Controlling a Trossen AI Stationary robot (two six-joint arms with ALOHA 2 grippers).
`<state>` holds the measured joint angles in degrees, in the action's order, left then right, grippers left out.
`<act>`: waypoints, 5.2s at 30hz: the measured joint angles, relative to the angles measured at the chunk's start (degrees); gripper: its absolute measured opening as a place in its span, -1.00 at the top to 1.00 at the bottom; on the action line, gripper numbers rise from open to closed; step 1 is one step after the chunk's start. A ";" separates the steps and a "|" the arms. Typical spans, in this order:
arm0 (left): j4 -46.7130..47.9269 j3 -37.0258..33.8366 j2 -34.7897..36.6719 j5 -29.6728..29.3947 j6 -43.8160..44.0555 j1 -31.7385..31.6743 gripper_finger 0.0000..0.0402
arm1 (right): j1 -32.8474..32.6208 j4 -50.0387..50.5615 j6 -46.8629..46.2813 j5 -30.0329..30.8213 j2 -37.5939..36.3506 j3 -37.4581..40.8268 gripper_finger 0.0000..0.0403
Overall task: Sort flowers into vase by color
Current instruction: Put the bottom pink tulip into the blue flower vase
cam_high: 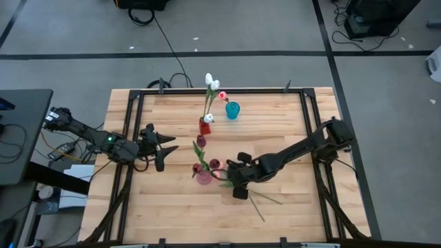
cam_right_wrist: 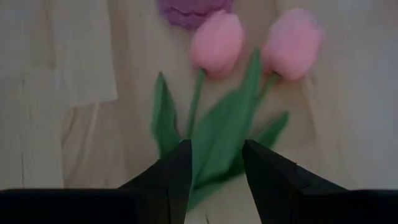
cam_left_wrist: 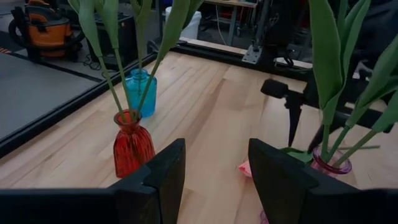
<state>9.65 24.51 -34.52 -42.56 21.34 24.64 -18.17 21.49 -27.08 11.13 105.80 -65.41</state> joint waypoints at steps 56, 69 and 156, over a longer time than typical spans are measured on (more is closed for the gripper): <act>-3.69 0.00 -2.60 5.03 -0.29 0.15 0.09 | 0.49 5.48 5.63 9.90 2.51 -2.51 0.92; -3.52 0.00 -2.60 6.78 1.59 0.23 0.09 | 6.60 20.38 4.32 25.73 -12.87 -1.25 0.94; -2.52 0.00 -2.64 1.56 6.36 0.09 0.10 | 46.34 -93.60 30.27 -10.99 -14.93 20.37 0.93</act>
<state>7.13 24.51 -37.17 -41.01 27.70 24.73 28.17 -72.11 3.19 0.14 90.87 -45.04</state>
